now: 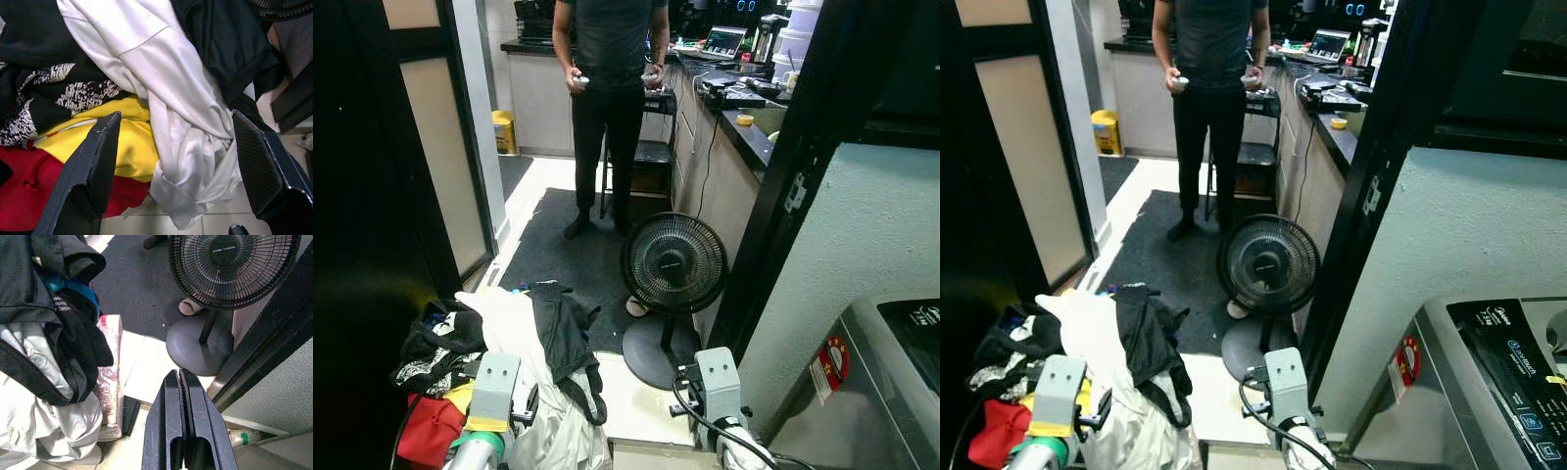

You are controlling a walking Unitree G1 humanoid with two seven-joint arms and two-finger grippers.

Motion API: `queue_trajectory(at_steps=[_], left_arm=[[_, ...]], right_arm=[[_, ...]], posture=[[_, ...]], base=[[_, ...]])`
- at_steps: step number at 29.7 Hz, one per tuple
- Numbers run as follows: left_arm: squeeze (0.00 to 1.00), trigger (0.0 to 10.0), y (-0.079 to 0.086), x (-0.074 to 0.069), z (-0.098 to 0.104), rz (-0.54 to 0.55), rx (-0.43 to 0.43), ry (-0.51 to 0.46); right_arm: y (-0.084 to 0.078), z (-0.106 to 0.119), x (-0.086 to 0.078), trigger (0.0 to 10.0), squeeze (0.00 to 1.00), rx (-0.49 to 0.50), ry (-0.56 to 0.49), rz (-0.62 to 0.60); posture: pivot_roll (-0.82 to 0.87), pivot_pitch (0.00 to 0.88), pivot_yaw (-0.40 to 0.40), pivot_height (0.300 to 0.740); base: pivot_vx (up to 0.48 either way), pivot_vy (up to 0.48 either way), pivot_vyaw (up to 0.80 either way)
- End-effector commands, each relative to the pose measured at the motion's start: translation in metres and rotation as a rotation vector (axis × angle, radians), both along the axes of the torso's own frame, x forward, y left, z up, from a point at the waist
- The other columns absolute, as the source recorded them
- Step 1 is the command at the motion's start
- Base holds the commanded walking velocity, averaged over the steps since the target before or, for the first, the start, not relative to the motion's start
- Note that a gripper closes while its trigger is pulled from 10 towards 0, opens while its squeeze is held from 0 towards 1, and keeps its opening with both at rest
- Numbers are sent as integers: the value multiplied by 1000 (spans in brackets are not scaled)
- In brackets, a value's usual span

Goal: Clothes washing

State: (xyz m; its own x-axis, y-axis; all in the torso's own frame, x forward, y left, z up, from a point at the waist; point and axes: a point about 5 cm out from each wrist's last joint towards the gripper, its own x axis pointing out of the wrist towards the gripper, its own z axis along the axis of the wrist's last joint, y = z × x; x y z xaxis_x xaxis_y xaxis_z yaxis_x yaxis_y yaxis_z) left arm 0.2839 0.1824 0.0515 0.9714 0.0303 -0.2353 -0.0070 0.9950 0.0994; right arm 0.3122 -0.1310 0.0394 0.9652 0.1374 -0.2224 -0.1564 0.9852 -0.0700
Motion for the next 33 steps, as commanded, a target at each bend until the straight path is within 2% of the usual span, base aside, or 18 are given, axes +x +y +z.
queue_trajectory(at_steps=[1,6,11,33], left_arm=[[0,10000,0,2,5,0,-8,-28],[0,10000,2,9,16,13,-10,-72],[0,10000,2,13,22,22,-10,-97],[0,10000,-5,10,17,11,-21,-85]], right_arm=[[3,8,4,10000,0,28,-41,-2],[9,22,10,10000,0,72,-113,13],[11,27,11,10000,0,80,-134,20],[12,20,7,10000,0,68,-103,34]], posture=[[-16,33,-4,740],[-17,35,-1,740],[-16,35,-4,740],[-13,14,0,740]], base=[[0,0,0],[0,0,0],[0,0,0],[-25,0,0]])
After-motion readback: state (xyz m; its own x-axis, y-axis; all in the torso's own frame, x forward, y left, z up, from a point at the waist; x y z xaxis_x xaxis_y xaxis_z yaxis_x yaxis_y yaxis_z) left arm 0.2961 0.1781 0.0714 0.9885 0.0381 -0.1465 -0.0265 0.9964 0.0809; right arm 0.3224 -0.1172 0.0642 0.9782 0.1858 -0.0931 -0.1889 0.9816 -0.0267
